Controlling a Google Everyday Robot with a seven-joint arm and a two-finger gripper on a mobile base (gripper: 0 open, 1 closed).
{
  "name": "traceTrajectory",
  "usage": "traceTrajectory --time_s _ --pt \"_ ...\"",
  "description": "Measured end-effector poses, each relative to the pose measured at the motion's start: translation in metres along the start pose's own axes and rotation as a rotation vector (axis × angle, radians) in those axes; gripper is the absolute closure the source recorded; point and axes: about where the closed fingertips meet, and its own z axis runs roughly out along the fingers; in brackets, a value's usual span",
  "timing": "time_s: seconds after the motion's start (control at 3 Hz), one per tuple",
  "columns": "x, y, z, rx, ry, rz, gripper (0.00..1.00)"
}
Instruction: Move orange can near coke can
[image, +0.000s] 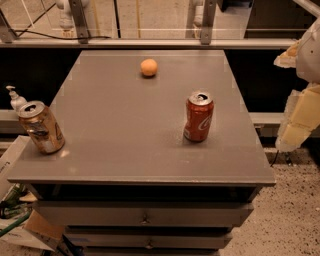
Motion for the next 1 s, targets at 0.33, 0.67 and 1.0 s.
traceTrajectory --time_s 0.33,0.67,1.0 --pt "0.0 0.0 0.0 0.0 0.0 0.0 0.0" --pt "-0.006 -0.005 0.0 0.014 -0.041 -0.008 0.0" --pt "-0.021 -0.028 0.01 0.023 -0.097 -0.031 0.0"
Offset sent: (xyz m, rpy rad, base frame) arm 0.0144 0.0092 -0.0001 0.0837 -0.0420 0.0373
